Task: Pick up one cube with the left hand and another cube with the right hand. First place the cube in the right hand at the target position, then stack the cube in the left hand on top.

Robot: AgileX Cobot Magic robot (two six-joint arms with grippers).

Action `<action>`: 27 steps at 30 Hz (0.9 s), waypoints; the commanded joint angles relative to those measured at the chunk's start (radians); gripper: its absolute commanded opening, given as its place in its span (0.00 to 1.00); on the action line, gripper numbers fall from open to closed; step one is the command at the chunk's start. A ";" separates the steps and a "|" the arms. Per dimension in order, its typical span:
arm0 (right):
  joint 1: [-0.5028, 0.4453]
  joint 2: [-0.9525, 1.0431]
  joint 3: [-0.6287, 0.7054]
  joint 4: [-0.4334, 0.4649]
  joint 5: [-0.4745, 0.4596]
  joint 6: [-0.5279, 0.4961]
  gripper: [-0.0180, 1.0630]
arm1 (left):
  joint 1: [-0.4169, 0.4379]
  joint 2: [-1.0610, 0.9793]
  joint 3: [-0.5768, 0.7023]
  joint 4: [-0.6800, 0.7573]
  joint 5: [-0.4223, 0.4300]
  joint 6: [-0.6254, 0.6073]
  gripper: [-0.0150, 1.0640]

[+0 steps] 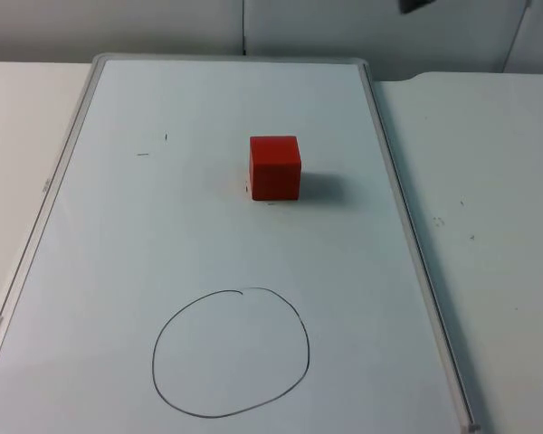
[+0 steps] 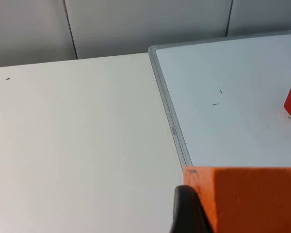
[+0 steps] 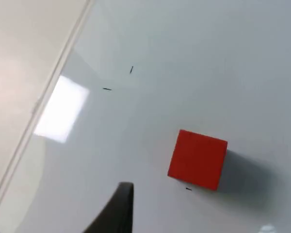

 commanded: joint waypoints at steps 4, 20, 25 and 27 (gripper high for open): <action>0.098 0.224 -0.205 -0.275 0.075 0.316 0.94 | -0.006 -0.005 0.002 0.008 -0.022 -0.001 0.29; 0.074 0.453 -0.287 -0.258 0.108 0.370 0.89 | -0.006 -0.005 0.002 0.008 -0.024 -0.001 0.29; 0.072 0.485 -0.287 -0.242 0.067 0.368 0.83 | -0.006 -0.005 0.002 0.008 -0.024 -0.001 0.29; 0.072 0.492 -0.287 -0.233 0.064 0.368 0.74 | -0.006 -0.005 0.002 0.008 -0.024 -0.001 0.29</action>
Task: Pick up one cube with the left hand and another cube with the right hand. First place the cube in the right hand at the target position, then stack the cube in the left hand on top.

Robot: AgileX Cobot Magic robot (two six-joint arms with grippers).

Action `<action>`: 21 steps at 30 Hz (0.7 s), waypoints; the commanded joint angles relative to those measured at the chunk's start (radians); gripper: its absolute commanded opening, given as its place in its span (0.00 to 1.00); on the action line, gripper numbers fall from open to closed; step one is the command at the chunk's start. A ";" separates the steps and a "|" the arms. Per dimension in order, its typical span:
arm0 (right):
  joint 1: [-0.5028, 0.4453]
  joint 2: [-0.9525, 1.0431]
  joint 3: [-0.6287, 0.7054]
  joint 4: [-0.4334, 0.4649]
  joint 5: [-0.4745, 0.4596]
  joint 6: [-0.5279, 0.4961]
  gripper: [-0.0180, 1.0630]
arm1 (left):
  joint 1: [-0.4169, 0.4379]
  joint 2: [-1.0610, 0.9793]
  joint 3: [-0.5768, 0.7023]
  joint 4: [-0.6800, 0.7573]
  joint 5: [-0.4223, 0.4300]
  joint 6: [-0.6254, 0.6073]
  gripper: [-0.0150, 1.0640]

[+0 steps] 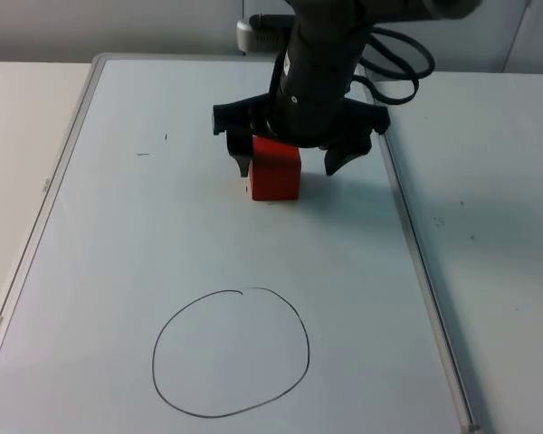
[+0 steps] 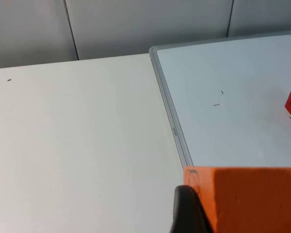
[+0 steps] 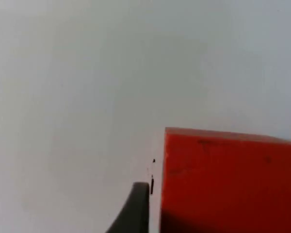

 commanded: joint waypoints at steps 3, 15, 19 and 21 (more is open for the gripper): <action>-0.005 0.006 -0.007 0.007 -0.016 0.002 0.54 | -0.006 -0.005 0.002 0.004 -0.024 -0.003 0.29; -0.005 -0.237 -0.007 0.033 0.032 -0.256 0.01 | -0.006 -0.005 0.002 0.004 -0.024 -0.003 0.29; 0.007 -0.415 -0.007 0.040 0.066 -0.391 0.01 | -0.006 -0.005 0.002 0.004 -0.024 -0.003 0.29; 0.014 -0.470 -0.007 0.042 0.076 -0.424 0.01 | -0.006 -0.005 0.002 0.004 -0.024 -0.003 0.29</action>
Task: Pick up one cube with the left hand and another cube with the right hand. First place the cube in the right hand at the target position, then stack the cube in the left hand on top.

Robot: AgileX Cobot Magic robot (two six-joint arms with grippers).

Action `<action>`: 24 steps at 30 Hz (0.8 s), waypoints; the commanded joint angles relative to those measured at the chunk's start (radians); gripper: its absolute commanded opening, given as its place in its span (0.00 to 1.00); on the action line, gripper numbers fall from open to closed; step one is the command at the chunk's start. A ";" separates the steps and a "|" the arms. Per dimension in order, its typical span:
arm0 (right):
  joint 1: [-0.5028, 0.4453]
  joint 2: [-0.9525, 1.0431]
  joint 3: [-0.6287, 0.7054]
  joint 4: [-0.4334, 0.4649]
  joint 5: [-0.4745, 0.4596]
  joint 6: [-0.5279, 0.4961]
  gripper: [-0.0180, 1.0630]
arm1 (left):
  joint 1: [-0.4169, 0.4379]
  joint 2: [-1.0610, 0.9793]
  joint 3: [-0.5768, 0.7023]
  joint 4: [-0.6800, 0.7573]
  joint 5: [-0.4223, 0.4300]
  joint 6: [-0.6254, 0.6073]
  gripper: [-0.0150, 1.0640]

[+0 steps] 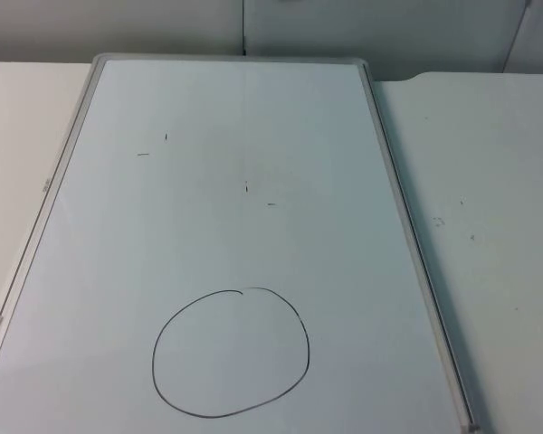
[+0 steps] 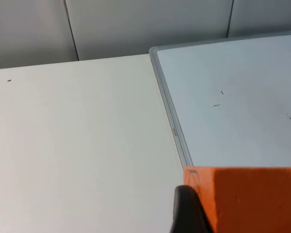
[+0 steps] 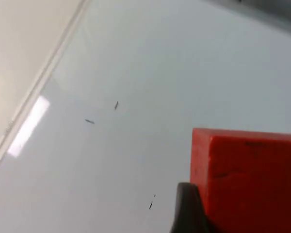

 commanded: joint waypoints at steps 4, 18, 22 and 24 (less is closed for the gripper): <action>0.055 -0.177 -0.007 0.002 0.039 -0.110 0.01 | -0.006 -0.005 0.002 0.004 -0.022 -0.003 0.29; 0.214 -0.815 0.587 0.050 -0.071 -0.158 0.01 | -0.006 -0.005 0.002 0.002 -0.018 -0.003 0.29; 0.214 -0.951 0.821 0.094 -0.150 -0.131 0.01 | -0.006 -0.005 0.002 0.002 -0.018 -0.003 0.29; 0.214 -1.008 0.914 0.113 -0.181 -0.132 0.01 | -0.006 -0.005 0.002 0.002 -0.018 -0.003 0.29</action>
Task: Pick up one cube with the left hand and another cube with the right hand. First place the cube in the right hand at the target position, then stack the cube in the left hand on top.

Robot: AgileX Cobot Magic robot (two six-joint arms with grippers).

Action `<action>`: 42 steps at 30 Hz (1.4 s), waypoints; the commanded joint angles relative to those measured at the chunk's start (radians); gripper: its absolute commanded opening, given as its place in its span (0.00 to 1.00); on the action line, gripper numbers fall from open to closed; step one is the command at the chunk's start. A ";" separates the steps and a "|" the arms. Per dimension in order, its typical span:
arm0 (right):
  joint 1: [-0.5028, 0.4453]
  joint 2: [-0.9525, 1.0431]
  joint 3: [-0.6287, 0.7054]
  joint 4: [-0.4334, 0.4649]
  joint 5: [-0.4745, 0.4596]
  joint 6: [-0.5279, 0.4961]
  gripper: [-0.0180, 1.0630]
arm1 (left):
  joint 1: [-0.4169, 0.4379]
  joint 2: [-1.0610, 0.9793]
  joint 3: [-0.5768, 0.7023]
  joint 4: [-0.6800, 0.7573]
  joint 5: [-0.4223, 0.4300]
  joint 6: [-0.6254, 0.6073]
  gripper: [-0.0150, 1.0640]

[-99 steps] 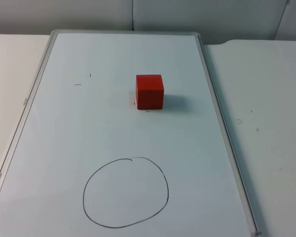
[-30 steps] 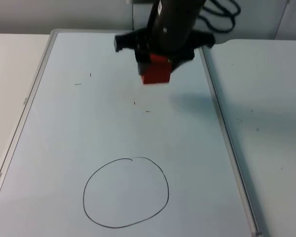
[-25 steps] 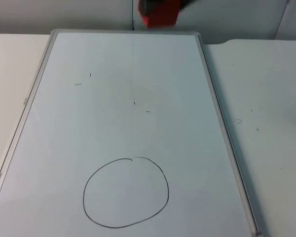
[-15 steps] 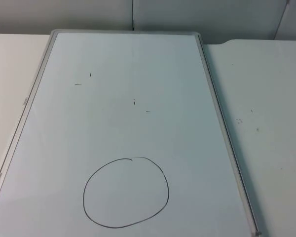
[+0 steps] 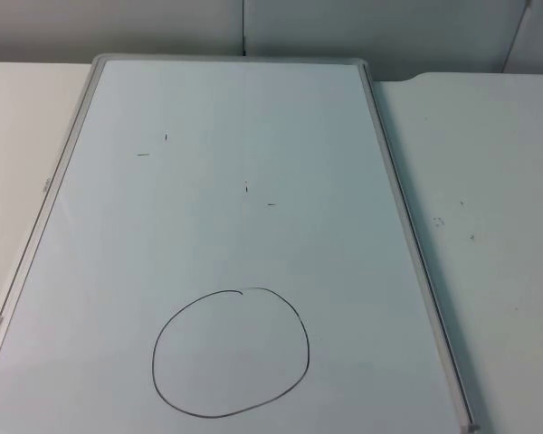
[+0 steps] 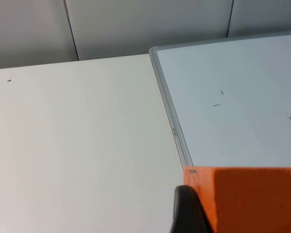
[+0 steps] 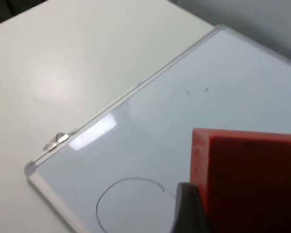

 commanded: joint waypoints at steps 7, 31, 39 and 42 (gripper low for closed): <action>0.003 -0.134 0.391 0.041 -0.136 0.004 0.01 | -0.006 -0.005 0.002 -0.002 -0.021 -0.003 0.29; 0.003 0.067 0.402 0.065 -0.261 0.055 0.01 | -0.006 -0.005 0.002 -0.007 -0.021 -0.003 0.29; 0.003 0.345 0.250 0.065 -0.254 0.061 0.01 | -0.006 -0.005 0.002 -0.007 -0.021 -0.003 0.29; 0.009 0.502 0.181 0.065 -0.257 0.080 0.01 | -0.006 -0.005 0.002 -0.007 -0.021 -0.003 0.29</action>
